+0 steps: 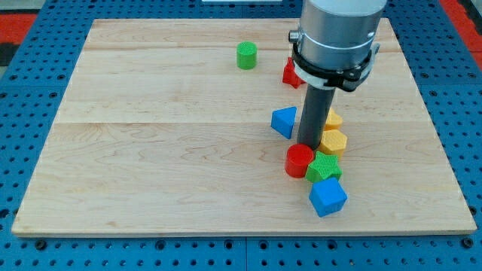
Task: Slide the red circle slightly right
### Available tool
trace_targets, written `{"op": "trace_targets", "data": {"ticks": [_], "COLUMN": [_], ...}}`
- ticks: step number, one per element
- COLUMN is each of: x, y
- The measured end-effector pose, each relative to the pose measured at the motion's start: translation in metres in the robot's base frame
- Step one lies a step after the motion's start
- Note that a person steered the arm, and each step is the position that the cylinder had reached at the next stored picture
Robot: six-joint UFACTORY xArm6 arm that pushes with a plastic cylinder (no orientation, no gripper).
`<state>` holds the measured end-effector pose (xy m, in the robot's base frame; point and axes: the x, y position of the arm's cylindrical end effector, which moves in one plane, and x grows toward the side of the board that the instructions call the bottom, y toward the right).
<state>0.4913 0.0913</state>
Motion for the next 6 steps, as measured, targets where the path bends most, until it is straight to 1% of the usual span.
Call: {"op": "trace_targets", "data": {"ticks": [1, 2, 3, 4, 6], "x": [0.014, 0.014, 0.021, 0.039, 0.039], "y": [-0.011, -0.055, -0.083, -0.077, -0.009]}}
